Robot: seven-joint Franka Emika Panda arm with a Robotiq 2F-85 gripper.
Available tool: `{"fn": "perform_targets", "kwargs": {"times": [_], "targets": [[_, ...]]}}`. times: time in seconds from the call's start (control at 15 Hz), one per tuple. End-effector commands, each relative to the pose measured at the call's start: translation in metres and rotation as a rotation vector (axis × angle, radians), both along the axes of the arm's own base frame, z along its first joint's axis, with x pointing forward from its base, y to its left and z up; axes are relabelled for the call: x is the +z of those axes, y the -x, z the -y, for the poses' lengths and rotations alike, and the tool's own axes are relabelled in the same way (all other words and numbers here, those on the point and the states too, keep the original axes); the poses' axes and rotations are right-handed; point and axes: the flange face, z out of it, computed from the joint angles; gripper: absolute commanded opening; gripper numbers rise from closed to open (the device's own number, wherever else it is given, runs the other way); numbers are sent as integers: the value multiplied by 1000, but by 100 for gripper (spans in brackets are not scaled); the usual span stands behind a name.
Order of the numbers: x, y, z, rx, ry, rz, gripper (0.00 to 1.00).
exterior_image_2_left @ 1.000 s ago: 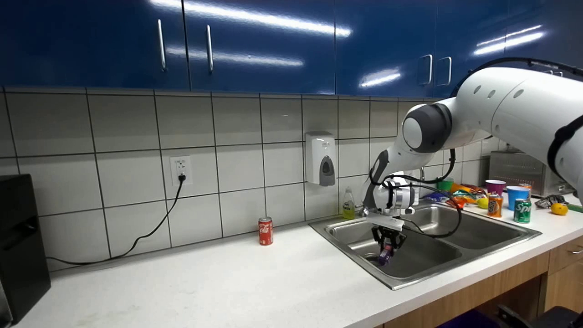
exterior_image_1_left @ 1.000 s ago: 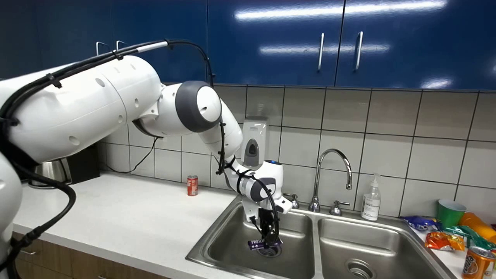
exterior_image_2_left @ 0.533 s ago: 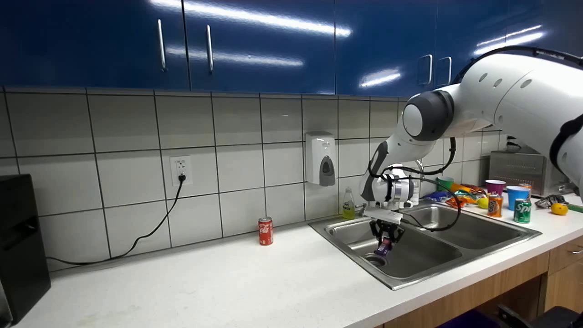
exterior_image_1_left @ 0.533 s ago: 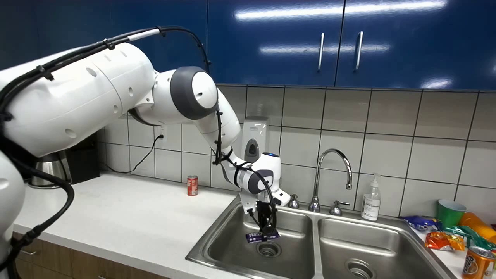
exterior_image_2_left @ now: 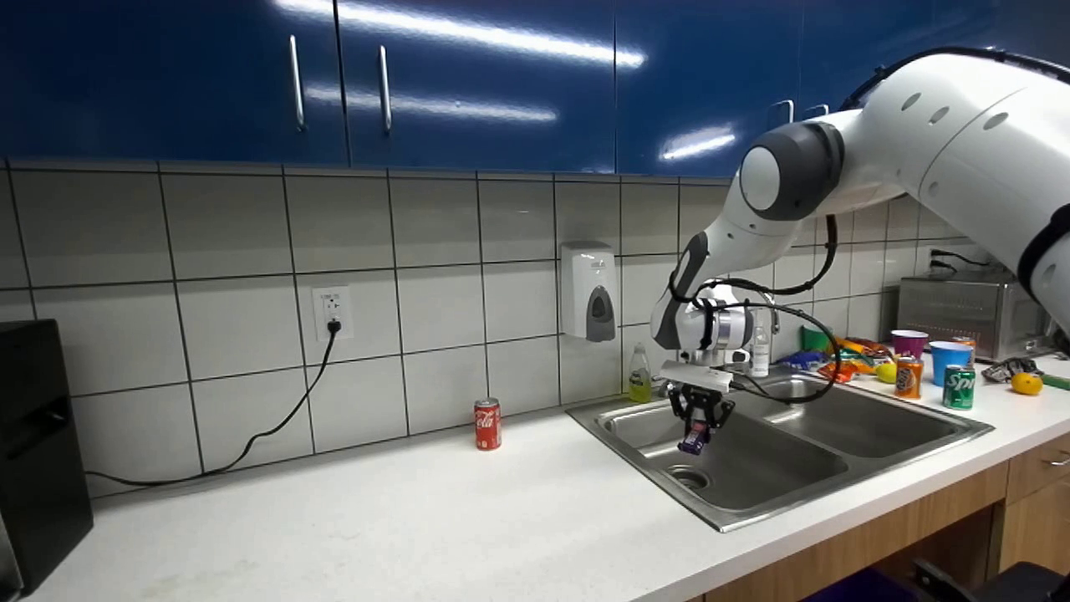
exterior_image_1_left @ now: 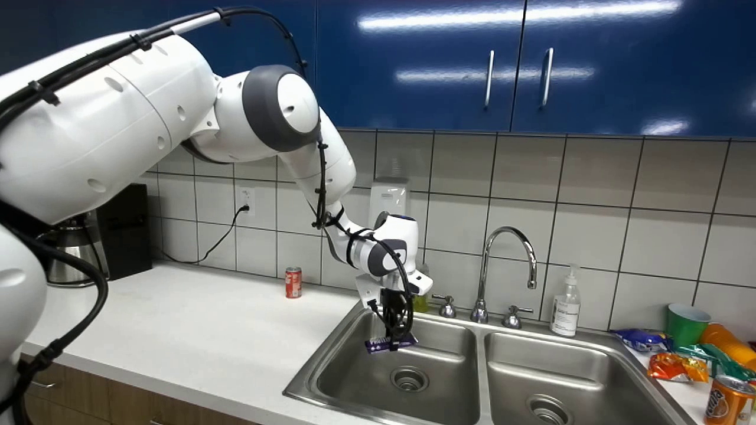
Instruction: Pick up the object from the sink and put it on the counter
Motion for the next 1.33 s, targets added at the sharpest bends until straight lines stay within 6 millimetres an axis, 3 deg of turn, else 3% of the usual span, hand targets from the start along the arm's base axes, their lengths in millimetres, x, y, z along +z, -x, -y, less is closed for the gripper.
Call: {"fn": "perform_targets", "kwargs": {"times": [0.0,0.6,1.27], "targets": [[30,14,-16,79,1,-17,17],[56,33,-48,274,12,-28,17],[75,54,-115,499,16,-50,17]]}}
